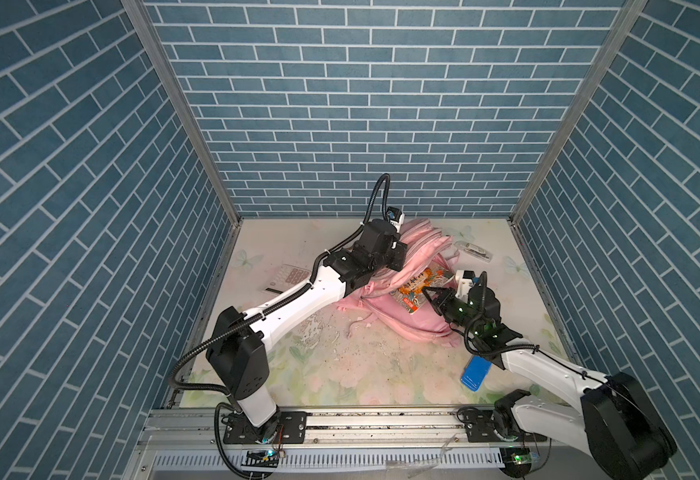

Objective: Pack the student bag
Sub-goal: 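Insert the comic book into the backpack opening with right gripper while left holds it open, then release the comic book and withdraw right gripper while left lowers the backpack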

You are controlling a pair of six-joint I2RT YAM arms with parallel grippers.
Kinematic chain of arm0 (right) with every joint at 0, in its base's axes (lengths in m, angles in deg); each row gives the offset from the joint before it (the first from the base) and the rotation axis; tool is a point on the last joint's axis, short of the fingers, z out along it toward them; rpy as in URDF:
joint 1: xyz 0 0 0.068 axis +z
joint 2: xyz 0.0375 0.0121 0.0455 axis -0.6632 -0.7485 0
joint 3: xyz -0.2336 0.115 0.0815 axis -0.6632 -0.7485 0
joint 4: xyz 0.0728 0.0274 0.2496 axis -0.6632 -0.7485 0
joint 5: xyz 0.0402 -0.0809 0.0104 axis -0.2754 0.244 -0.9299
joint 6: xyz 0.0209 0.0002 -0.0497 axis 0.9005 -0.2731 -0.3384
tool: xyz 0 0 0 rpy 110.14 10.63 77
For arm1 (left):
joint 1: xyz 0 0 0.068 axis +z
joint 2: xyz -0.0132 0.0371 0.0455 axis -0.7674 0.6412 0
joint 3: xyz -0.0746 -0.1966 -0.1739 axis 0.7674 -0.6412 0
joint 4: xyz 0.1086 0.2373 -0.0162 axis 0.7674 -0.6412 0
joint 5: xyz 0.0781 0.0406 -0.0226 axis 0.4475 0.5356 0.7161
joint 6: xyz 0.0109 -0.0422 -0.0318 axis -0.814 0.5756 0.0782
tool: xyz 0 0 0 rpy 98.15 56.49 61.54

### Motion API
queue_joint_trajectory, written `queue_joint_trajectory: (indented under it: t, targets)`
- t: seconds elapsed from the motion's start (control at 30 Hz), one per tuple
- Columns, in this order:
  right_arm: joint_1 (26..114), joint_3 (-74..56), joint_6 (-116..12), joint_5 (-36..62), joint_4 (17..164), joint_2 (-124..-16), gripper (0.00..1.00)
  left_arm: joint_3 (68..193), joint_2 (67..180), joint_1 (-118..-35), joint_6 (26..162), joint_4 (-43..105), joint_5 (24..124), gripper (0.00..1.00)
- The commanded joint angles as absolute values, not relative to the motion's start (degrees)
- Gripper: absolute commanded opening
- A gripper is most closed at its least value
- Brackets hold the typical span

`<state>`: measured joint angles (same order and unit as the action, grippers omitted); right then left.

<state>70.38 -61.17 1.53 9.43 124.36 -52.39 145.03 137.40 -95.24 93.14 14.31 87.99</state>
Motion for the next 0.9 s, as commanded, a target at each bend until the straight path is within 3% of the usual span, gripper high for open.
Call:
queue_joint_trajectory:
  t: [0.0,0.07,0.13,0.2,0.3,0.43,0.63,0.87]
  targets:
    - [70.6,-57.1,3.8,10.9,135.1,-58.3,0.0,145.8,133.4,-95.0,95.9,22.0,89.0,0.0]
    - [70.6,-54.3,4.6,8.6,136.5,-63.7,0.0,145.6,133.1,-95.0,96.2,21.6,89.6,0.0]
    - [70.5,-51.6,4.3,6.5,135.5,-67.6,0.2,145.2,132.9,-94.8,96.7,21.1,90.4,0.0]
    - [70.1,-47.8,3.3,3.9,129.6,-70.8,0.49,144.9,132.4,-94.8,98.1,20.4,91.8,0.0]
    - [69.6,-44.3,1.1,0.8,121.5,-71.6,0.74,144.2,131.4,-94.7,100.5,19.4,94.8,0.0]
    - [70.4,-47.8,-0.1,3.3,118.4,-64.4,0.79,142.9,130.1,-94.7,102.4,18.9,99.7,0.0]
    - [70.7,-47.1,-10.9,8.5,95.4,-50.0,0.83,143.3,129.4,-94.8,107.0,14.8,108.4,0.0]
    - [68.4,-45.3,-21.8,17.6,78.5,-37.0,0.83,137.8,129.3,-95.8,118.8,21.0,107.8,0.0]
